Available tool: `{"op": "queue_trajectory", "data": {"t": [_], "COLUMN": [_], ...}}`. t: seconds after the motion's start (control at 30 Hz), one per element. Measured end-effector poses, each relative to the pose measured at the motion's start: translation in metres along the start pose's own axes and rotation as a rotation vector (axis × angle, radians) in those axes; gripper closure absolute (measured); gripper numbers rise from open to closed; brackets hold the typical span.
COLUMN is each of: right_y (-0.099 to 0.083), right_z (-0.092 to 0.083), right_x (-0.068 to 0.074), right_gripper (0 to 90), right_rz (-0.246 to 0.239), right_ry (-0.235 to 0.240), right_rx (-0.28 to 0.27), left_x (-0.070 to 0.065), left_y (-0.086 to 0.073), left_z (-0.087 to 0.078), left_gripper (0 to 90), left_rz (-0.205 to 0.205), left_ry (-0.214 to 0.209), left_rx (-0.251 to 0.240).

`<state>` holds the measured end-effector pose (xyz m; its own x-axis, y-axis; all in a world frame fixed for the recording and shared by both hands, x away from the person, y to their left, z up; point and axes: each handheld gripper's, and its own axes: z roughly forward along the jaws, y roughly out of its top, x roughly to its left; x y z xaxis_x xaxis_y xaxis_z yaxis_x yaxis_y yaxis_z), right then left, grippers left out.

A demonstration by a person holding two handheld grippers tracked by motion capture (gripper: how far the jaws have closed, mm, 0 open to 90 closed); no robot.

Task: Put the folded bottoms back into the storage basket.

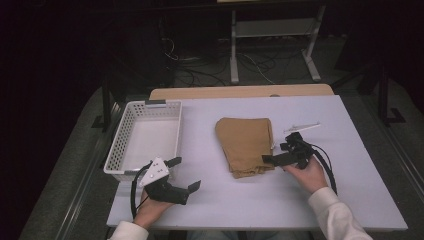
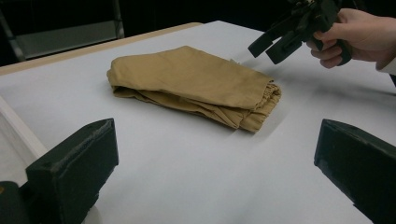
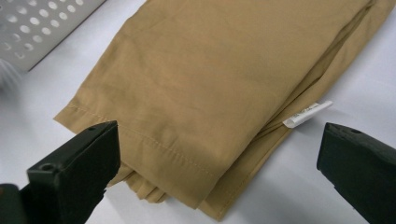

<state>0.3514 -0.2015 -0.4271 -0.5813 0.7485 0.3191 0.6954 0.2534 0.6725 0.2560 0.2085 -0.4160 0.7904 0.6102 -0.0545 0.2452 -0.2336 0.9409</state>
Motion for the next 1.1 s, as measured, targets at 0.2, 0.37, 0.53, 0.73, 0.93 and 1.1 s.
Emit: {"op": "queue_trajectory", "data": {"t": [0.2,0.37,0.53,0.73,0.93,1.1], "right_y": [0.002,0.006,0.01,0.01,0.009,0.009], "right_z": [0.007,0.012,0.015,0.018,0.02,0.024], "right_x": [-0.003,-0.005,-0.007,-0.012,-0.015,-0.016], "right_gripper": [0.0,0.0,4.2,6.7,11.0,12.8], "right_rz": [0.034,0.064,0.103,0.161,0.188,0.226], "right_ry": [0.009,0.011,0.011,0.034,0.048,0.051], "right_rx": [0.026,0.054,0.084,0.107,0.112,0.142], "left_x": [0.0,-0.001,-0.001,-0.001,-0.001,-0.001], "left_y": [0.0,0.0,0.0,0.0,0.0,0.0], "left_z": [0.0,0.0,0.0,0.0,0.0,0.0], "left_gripper": [0.1,0.1,0.1,0.1,0.1,0.1], "left_rz": [-0.001,0.005,0.008,0.009,0.01,0.009], "left_ry": [0.001,0.001,0.0,0.0,0.0,0.001], "left_rx": [0.0,0.002,0.003,0.003,0.003,0.002]}}
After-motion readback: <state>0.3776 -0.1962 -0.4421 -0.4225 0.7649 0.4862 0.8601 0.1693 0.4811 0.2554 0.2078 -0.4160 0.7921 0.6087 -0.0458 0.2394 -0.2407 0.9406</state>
